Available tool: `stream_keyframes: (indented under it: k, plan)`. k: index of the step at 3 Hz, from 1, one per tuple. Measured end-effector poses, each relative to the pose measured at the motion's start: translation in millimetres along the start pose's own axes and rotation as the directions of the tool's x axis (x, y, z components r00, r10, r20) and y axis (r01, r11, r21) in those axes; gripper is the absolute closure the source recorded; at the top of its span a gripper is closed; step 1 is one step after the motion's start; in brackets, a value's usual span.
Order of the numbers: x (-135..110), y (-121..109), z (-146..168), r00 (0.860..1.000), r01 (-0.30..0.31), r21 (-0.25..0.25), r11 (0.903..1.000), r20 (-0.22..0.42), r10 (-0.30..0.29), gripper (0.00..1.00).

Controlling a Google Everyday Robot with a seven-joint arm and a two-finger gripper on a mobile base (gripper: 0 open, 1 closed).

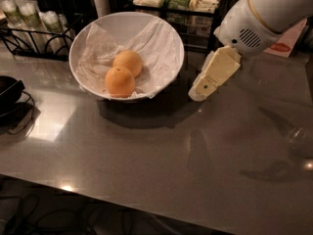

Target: Pick orange from white bowl

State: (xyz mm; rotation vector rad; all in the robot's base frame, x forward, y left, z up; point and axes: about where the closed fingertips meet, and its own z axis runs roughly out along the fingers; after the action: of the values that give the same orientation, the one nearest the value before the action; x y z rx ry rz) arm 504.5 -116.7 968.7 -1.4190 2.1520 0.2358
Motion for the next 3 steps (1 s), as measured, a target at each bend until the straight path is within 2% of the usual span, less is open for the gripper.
stream_keyframes:
  k: [1,2,3]
  plan:
    - [0,0,0,1.0,-0.002,-0.001,1.0,0.002,0.002,0.0]
    - [-6,3,8,0.999,-0.02,-0.005,0.9998,0.032,0.02,0.0]
    - [-33,8,40,0.988,-0.097,-0.048,0.9942,0.119,0.102,0.0]
